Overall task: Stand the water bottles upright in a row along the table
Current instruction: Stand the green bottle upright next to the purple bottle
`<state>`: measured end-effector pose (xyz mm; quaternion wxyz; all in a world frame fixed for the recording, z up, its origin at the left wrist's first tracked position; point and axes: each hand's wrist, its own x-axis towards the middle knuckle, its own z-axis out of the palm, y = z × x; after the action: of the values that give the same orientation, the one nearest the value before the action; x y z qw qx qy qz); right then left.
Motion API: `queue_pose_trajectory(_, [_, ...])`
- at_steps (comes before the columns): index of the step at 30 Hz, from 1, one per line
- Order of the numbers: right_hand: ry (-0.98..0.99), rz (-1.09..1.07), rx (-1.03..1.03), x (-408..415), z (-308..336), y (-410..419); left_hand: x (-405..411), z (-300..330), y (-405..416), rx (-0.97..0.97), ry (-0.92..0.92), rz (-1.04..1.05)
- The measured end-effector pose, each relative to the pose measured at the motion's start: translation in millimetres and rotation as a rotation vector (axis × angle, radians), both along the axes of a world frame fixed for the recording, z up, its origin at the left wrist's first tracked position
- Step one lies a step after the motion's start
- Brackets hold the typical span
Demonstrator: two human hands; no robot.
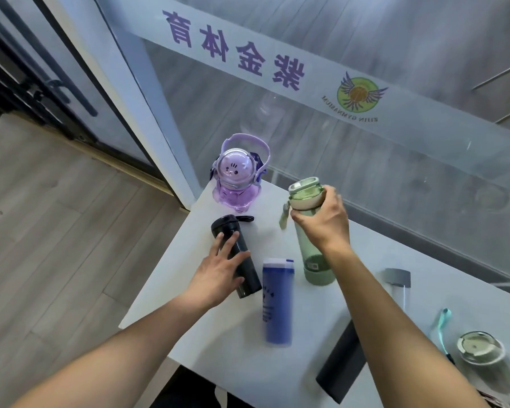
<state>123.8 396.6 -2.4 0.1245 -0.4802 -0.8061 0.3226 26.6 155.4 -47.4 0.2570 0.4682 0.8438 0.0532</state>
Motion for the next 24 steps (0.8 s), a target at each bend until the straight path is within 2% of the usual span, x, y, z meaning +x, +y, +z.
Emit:
queue_pose_trajectory(5, [0.253,0.014,0.006,-4.2,31.0,1.3,-1.9,-2.0,1.0,0.008,0.001,-0.014])
queue_pose_trajectory(10, [0.348,0.001,-0.013,-8.9,36.2,-6.9,-2.2,-2.3,1.2,0.002,-0.009,-0.008])
queue_pose_trajectory(15, [0.446,-0.024,-0.124,-10.0,28.3,-13.8,-1.8,-3.2,-0.1,0.002,-0.013,0.001])
queue_pose_trajectory(24, [0.432,-0.03,-0.097,-4.3,27.2,-23.9,-1.8,-3.7,1.1,-0.002,-0.011,-0.006])
